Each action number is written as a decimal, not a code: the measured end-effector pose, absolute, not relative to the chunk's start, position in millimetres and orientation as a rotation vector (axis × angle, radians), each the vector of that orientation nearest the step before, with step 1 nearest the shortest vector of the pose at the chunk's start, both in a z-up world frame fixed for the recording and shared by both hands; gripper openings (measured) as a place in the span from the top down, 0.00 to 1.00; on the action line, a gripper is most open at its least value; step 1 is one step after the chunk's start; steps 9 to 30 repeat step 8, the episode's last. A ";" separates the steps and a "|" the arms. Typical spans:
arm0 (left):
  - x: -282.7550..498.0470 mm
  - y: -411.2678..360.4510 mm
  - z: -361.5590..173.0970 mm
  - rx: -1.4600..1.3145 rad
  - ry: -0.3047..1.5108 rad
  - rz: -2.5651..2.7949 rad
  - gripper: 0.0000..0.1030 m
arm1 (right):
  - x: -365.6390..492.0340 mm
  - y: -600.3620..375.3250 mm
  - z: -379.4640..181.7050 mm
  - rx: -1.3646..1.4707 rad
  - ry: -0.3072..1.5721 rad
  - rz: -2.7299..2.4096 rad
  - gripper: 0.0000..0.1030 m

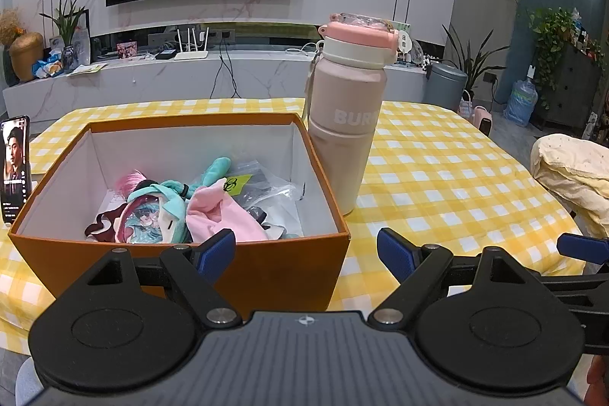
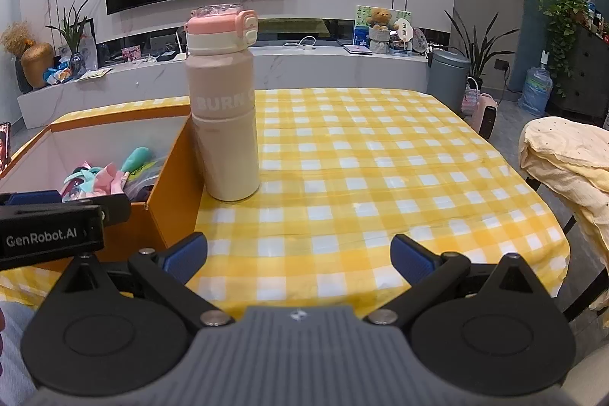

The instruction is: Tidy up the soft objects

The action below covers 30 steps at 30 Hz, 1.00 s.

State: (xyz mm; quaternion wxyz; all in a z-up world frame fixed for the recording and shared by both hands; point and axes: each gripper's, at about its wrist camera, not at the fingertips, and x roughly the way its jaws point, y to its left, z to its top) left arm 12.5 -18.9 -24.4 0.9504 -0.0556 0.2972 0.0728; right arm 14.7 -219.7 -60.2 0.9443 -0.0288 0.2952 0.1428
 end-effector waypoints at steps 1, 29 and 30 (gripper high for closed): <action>12.3 -18.8 -24.4 -0.116 0.604 0.145 0.04 | 14.8 -219.6 -60.1 -0.061 0.602 0.292 0.03; 11.1 -15.8 -23.0 -0.131 0.605 0.151 0.04 | 14.8 -217.8 -59.5 -0.067 0.600 0.299 0.03; 11.1 -15.8 -23.0 -0.131 0.605 0.151 0.04 | 14.8 -217.8 -59.5 -0.067 0.600 0.299 0.03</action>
